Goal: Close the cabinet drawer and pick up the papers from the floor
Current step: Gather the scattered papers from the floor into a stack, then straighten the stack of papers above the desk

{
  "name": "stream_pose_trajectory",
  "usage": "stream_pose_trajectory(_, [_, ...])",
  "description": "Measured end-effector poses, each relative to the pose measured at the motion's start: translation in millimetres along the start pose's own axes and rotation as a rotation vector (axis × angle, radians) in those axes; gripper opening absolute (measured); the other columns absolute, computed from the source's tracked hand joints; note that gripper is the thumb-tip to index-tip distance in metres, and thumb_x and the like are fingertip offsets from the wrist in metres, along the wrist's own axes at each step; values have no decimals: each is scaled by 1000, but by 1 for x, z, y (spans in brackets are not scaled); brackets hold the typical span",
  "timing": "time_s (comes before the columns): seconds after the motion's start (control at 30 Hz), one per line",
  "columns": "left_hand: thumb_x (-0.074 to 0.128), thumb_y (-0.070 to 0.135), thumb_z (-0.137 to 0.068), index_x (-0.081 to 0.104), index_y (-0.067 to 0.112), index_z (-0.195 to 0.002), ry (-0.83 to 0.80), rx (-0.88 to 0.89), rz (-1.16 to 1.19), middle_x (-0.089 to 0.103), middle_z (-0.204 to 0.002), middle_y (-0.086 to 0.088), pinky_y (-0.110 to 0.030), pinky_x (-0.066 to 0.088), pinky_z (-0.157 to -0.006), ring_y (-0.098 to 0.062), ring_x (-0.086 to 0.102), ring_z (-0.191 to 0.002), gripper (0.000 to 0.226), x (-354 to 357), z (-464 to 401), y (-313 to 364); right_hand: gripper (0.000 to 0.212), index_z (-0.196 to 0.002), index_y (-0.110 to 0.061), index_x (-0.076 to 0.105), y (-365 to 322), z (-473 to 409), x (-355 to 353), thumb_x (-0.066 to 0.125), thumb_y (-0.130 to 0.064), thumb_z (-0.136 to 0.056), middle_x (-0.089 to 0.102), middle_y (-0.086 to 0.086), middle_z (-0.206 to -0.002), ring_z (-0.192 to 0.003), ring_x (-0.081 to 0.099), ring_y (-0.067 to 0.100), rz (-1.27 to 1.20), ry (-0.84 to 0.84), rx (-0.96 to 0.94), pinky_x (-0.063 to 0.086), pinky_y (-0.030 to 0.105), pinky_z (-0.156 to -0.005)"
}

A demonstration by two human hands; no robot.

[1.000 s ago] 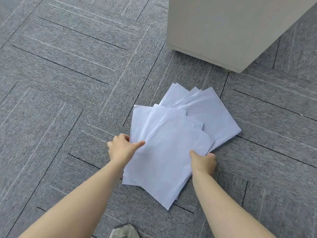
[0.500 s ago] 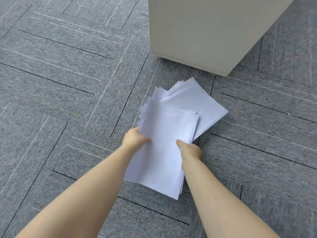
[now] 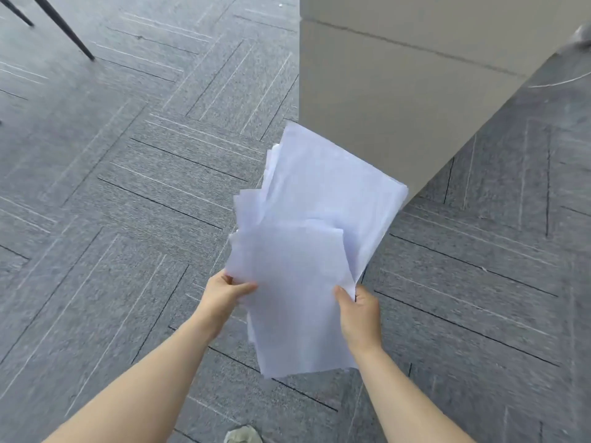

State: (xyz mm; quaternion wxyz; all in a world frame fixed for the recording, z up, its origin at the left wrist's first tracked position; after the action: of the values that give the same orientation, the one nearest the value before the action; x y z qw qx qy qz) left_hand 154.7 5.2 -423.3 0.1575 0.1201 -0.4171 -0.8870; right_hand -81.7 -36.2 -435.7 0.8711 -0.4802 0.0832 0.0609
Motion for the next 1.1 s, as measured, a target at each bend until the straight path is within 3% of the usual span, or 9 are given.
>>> stream_pose_trajectory(0.2, [65, 12, -86, 69, 18, -89, 11, 192, 78, 75, -67, 14, -12, 50, -54, -5, 68, -66, 8, -31, 101, 217, 11, -86, -18, 70, -247, 99, -31, 62, -12, -91, 70, -20, -72, -62, 62, -5, -76, -129, -178, 46, 21, -64])
stream_pose_trajectory(0.33, [35, 50, -97, 63, 19, -85, -14, 240, 28, 69, -77, 7, -24, 50, -65, -15, 64, -75, 43, -33, 165, 361, 20, -104, -13, 72, -412, 155, -59, 59, -5, -93, 75, -15, -86, -74, 69, -6, -175, -131, -324, 50, 14, -64])
stream_pose_trajectory(0.43, [27, 44, -100, 63, 23, -98, -94, 284, 27, 70, -84, 9, -23, 51, -66, -11, 66, -74, 42, -25, 202, 461, 20, -102, -14, 72, -515, 181, -84, 58, -3, -92, 77, -15, -80, -70, 71, 0, -239, -68, -397, 52, 14, -58])
stream_pose_trajectory(0.6, [62, 57, -77, 67, 8, -113, -342, 381, -120, 73, -98, -4, -33, 53, -88, -25, 67, -93, 61, 3, 238, 594, 9, -89, -20, 70, -630, 183, -138, 66, -12, -88, 75, -15, -70, -67, 70, 9, -343, 83, -471, 54, 26, -65])
stream_pose_trajectory(0.7, [73, 45, -55, 67, 32, -106, -442, 433, -103, 73, -103, 13, -45, 38, -107, -15, 64, -105, 54, 29, 235, 658, 16, -83, -22, 67, -673, 171, -175, 64, -8, -90, 72, -21, -62, -61, 68, 1, -386, 115, -548, 51, 13, -53])
stream_pose_trajectory(0.8, [72, 26, -74, 57, 41, -109, -498, 525, -99, 71, -100, 28, -22, 50, -89, 3, 66, -97, 41, 81, 233, 720, 14, -86, -20, 72, -700, 143, -211, 64, -9, -90, 77, -15, -71, -63, 72, 3, -404, 108, -558, 55, 24, -59])
stream_pose_trajectory(0.87, [75, 16, -76, 62, 30, -101, -450, 631, -127, 76, -84, 21, -12, 54, -67, -7, 70, -88, 32, 123, 227, 755, 12, -89, -18, 74, -718, 118, -232, 65, -11, -89, 79, -9, -79, -70, 74, 10, -428, 118, -559, 55, 33, -69])
stream_pose_trajectory(1.0, [82, 10, -69, 69, 14, -80, -207, 655, 23, 73, -75, 2, -17, 54, -57, -15, 69, -70, 18, 201, 192, 790, 18, -96, -14, 76, -760, 59, -268, 61, -7, -90, 79, 3, -93, -86, 73, 25, -472, 101, -583, 59, 43, -78])
stream_pose_trajectory(1.1, [82, 17, -67, 70, 2, -93, -139, 634, 183, 74, -88, -7, -28, 55, -68, -17, 69, -77, 32, 248, 165, 804, 16, -93, -15, 76, -789, 13, -286, 62, -8, -90, 77, 11, -96, -88, 70, 27, -488, 92, -612, 56, 46, -82])
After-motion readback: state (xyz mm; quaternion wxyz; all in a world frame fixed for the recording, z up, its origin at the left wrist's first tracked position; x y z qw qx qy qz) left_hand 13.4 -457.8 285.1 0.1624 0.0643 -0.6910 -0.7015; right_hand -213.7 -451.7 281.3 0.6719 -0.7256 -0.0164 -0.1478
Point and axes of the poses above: each hand's wrist, its own z-axis away from the middle knuckle, its own x-axis out of the palm, y = z × x, the point moved 2 cm from there along -z, towards the middle knuckle
